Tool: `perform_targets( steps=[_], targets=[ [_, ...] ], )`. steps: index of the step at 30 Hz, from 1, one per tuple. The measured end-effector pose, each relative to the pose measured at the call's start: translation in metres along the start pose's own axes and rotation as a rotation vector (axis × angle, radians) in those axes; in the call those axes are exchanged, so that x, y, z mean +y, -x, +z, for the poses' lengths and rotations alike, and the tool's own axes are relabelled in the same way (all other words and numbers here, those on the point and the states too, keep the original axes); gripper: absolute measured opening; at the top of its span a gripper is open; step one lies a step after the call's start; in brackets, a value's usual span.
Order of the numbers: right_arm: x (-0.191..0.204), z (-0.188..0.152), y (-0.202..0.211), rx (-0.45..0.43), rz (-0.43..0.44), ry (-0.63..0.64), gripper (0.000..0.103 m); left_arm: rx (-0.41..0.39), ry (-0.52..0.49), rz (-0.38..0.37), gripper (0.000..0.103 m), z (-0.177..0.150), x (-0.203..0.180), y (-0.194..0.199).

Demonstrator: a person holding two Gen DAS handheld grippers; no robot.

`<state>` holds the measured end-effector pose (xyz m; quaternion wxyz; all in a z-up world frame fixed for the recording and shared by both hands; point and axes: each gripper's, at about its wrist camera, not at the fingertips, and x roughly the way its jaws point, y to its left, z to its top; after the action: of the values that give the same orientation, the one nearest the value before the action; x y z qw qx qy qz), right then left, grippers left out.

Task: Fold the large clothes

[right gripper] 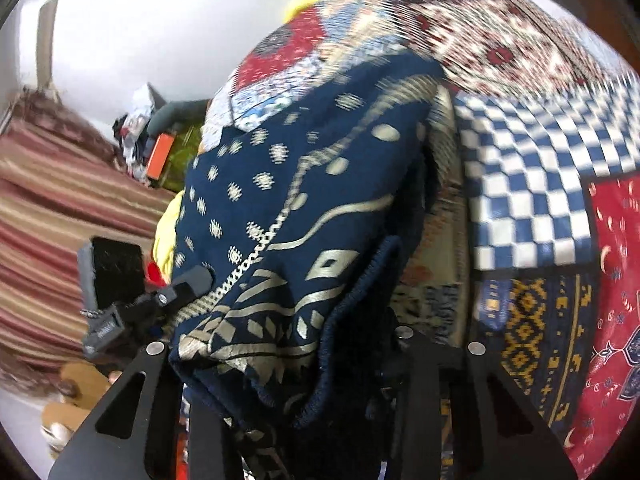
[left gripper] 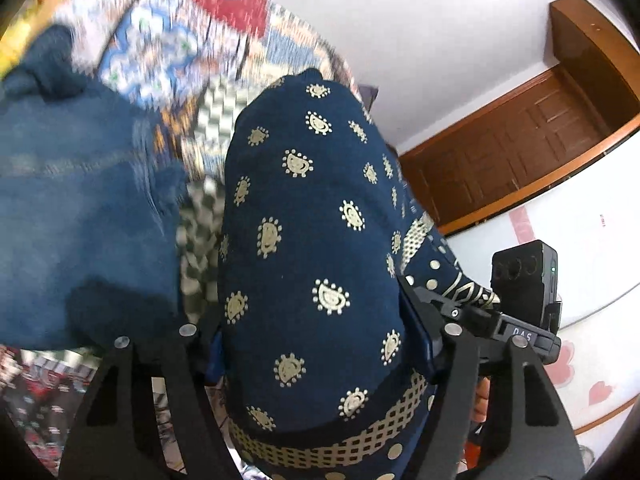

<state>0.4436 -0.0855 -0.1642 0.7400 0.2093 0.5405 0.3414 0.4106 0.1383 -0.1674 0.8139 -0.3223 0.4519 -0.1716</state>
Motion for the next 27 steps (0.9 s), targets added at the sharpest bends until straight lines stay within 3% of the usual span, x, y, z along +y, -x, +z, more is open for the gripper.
perform_targets(
  steps=[7, 12, 19, 25, 27],
  targets=[
    [0.067, 0.020, -0.010, -0.055, 0.070, 0.106, 0.033, -0.145, -0.072, 0.031, 0.070, 0.026, 0.000, 0.088],
    [0.102, 0.038, -0.045, -0.038, 0.076, 0.172, 0.033, -0.204, -0.048, 0.076, 0.070, 0.045, 0.034, 0.126],
    [0.111, 0.045, -0.131, 0.049, 0.060, 0.134, 0.033, -0.169, 0.052, 0.149, 0.070, 0.065, 0.110, 0.117],
    [0.081, 0.033, -0.220, 0.163, -0.013, 0.077, 0.033, -0.090, 0.144, 0.271, 0.071, 0.052, 0.192, 0.083],
    [0.074, 0.031, -0.228, 0.169, -0.013, 0.088, 0.034, -0.103, 0.151, 0.206, 0.075, 0.042, 0.206, 0.082]
  ],
)
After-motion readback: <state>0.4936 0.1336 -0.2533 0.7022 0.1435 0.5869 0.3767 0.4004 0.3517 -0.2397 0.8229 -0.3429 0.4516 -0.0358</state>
